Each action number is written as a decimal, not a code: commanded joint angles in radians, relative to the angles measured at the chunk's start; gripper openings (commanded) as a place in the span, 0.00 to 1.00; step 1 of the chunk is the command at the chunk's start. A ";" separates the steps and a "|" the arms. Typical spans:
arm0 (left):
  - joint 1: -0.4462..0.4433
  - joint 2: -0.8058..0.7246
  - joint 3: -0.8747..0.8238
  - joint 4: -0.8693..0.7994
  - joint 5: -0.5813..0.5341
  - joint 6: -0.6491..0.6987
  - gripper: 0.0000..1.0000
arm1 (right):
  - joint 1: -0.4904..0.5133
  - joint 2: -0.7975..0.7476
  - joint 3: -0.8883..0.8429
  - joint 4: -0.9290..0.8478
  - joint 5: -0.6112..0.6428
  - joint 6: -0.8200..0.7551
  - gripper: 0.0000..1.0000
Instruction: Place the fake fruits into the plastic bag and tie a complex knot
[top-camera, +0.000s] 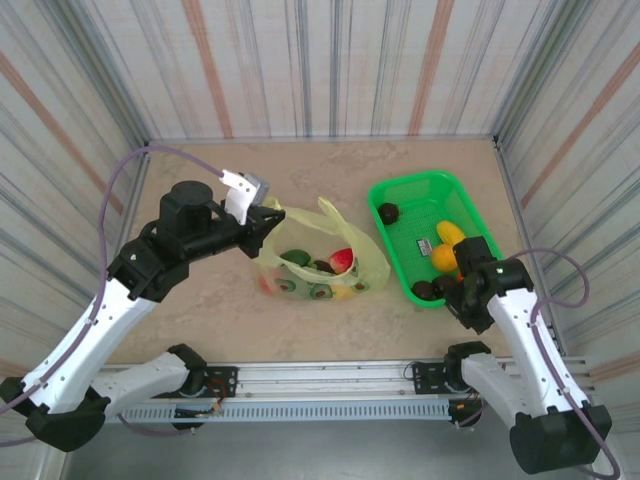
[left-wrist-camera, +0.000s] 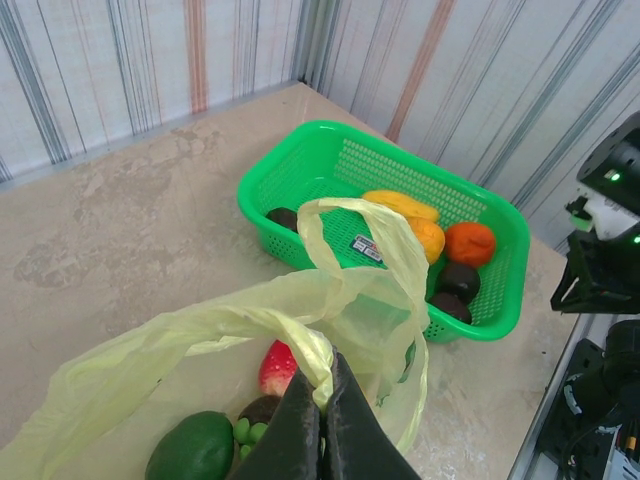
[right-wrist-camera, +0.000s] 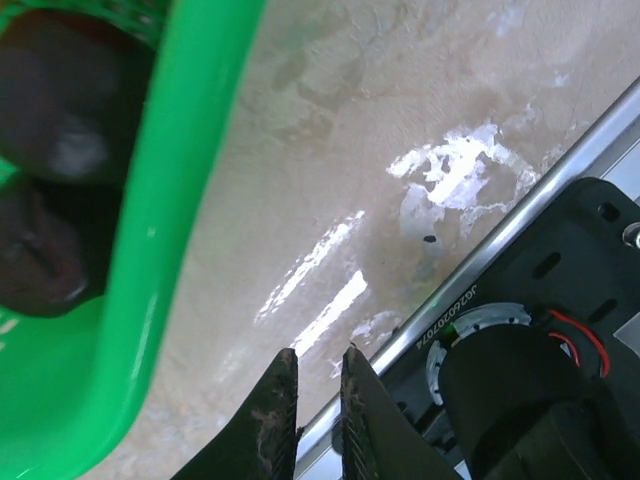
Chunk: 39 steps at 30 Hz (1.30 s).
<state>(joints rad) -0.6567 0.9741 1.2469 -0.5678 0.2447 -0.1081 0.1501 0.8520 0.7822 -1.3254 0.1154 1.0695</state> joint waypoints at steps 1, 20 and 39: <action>-0.006 -0.015 -0.007 0.034 0.004 0.003 0.00 | -0.018 0.029 -0.048 0.185 -0.013 -0.005 0.20; -0.006 -0.034 -0.004 -0.004 -0.023 0.024 0.00 | -0.151 0.773 0.302 0.821 -0.091 -0.061 0.53; -0.007 -0.017 -0.010 0.004 -0.004 0.007 0.00 | 0.075 0.362 0.225 0.852 -0.185 -0.582 0.59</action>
<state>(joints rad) -0.6567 0.9611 1.2469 -0.5648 0.2337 -0.1013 0.1761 1.3888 1.0634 -0.5323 0.0528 0.7109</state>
